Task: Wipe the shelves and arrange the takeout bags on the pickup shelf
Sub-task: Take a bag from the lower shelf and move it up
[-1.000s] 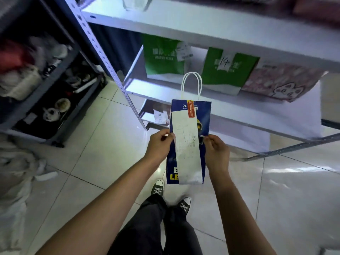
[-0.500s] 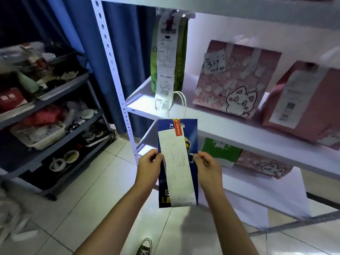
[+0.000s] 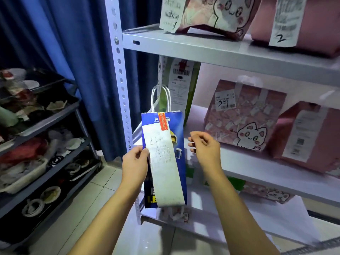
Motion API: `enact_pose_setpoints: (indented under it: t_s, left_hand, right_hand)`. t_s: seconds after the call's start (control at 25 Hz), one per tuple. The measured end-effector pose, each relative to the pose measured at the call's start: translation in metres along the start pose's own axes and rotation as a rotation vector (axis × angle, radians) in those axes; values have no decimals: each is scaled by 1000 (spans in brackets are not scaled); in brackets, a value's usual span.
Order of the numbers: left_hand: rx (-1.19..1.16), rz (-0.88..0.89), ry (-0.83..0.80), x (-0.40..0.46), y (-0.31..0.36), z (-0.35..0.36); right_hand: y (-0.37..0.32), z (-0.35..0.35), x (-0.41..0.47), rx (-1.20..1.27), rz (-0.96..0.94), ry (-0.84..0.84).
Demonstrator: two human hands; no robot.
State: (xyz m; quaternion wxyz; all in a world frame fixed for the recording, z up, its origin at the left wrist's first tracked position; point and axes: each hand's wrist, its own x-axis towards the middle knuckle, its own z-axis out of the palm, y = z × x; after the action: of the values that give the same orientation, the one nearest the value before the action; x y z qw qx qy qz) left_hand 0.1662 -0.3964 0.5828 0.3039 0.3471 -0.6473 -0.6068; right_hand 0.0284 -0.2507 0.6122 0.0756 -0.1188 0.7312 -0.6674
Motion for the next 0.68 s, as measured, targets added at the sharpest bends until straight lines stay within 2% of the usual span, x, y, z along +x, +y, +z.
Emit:
enact_pose_setpoints:
  t_s: [0.24, 0.36, 0.44, 0.6, 0.68]
  left_hand:
    - [-46, -14, -12, 25, 6, -18]
    - [-18, -10, 6, 33, 8, -23]
    - [6, -4, 9, 36, 11, -26]
    - [9, -8, 13, 39, 10, -33]
    - [22, -12, 3, 39, 9, -36]
  right_hand:
    - [-41, 40, 90, -29, -30, 175]
    - [-45, 56, 127, -122, -46, 137]
    - [-43, 60, 138, -248, -47, 129]
    - [-36, 60, 126, -249, -156, 170]
    - [-32, 54, 108, -147, -163, 195]
